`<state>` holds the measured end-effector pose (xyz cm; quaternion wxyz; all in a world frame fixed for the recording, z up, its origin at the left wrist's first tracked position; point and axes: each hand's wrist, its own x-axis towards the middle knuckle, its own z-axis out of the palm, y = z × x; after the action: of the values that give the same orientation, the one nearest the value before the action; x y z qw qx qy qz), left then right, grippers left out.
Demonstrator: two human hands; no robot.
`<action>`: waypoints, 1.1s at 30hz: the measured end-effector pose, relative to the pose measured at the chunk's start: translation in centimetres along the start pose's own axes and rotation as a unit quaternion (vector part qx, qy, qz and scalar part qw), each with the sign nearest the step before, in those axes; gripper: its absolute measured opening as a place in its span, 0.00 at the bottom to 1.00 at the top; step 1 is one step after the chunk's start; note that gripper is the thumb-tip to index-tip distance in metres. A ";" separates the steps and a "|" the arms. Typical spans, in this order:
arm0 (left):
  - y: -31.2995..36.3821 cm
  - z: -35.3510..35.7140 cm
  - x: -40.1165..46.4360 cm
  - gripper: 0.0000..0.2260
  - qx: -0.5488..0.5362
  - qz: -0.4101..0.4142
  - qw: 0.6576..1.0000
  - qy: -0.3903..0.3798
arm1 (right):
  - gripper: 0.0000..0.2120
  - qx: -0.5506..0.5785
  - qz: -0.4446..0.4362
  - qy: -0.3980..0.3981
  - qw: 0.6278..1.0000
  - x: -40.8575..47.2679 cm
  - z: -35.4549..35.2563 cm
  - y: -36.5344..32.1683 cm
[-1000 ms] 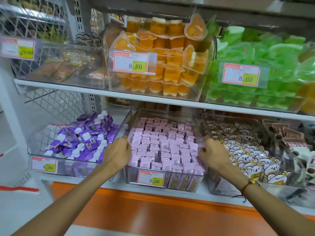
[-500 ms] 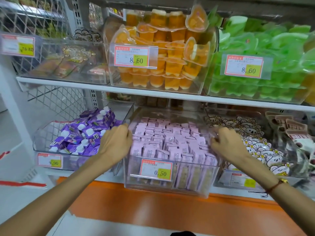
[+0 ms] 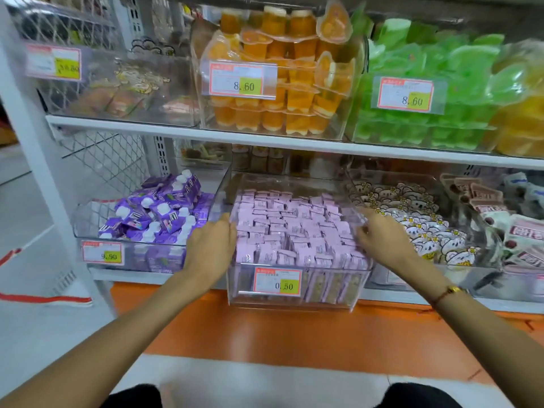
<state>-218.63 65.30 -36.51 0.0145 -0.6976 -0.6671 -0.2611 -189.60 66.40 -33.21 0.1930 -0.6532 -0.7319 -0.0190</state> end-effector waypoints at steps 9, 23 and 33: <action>-0.6 0.2 -1.2 0.12 -0.032 0.019 0.999 -0.010 | 0.13 0.009 -0.018 0.007 1.000 -1.8 0.5 -0.1; -1.8 -1.9 3.2 0.14 -0.147 -0.041 0.983 -0.106 | 0.17 -0.149 -0.053 0.095 0.983 1.9 -1.3 -1.9; -2.0 0.4 6.8 0.14 -0.230 -0.044 0.968 -0.089 | 0.13 0.012 -0.128 -0.132 0.983 17.1 9.0 -11.7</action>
<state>-220.55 71.90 -34.90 -0.2171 -0.6727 -0.6175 -0.3450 -204.44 83.38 -33.62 0.0987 -0.5481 -0.8289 0.0519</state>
